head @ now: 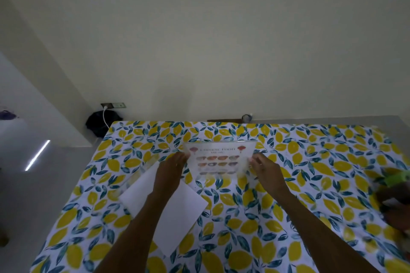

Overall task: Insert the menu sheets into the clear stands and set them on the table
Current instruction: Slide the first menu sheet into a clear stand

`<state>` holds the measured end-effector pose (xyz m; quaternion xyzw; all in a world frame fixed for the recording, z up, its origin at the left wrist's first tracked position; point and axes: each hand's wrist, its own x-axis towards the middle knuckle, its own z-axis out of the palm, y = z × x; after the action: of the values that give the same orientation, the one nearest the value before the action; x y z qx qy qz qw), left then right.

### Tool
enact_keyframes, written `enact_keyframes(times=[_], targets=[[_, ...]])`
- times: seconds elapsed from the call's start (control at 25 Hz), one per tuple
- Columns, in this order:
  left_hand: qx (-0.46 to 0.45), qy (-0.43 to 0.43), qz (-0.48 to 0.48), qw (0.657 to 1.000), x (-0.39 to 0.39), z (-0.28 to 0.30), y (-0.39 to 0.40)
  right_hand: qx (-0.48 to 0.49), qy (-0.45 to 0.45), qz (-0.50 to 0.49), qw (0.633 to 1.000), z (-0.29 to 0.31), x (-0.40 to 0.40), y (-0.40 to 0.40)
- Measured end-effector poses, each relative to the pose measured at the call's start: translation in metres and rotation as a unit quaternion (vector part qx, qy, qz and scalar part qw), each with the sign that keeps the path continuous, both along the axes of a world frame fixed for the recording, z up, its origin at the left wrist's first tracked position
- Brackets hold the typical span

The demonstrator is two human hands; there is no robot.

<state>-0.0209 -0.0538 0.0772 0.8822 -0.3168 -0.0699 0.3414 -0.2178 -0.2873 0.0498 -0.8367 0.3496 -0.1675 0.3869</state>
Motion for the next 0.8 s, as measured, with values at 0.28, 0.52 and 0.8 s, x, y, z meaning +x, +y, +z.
enact_keyframes(times=[0.28,0.52,0.8], targets=[[-0.075,0.092,0.049,0.992,0.011,0.000,-0.019,-0.069,-0.041,0.021,0.997,-0.005,0.022,-0.011],[-0.042,0.113,0.087,0.989,0.031,0.000,-0.044,-0.083,-0.024,-0.013,0.996,-0.003,0.050,-0.023],[0.005,0.100,0.071,0.992,0.031,-0.011,-0.046,-0.076,-0.009,-0.076,0.994,-0.012,0.062,-0.015]])
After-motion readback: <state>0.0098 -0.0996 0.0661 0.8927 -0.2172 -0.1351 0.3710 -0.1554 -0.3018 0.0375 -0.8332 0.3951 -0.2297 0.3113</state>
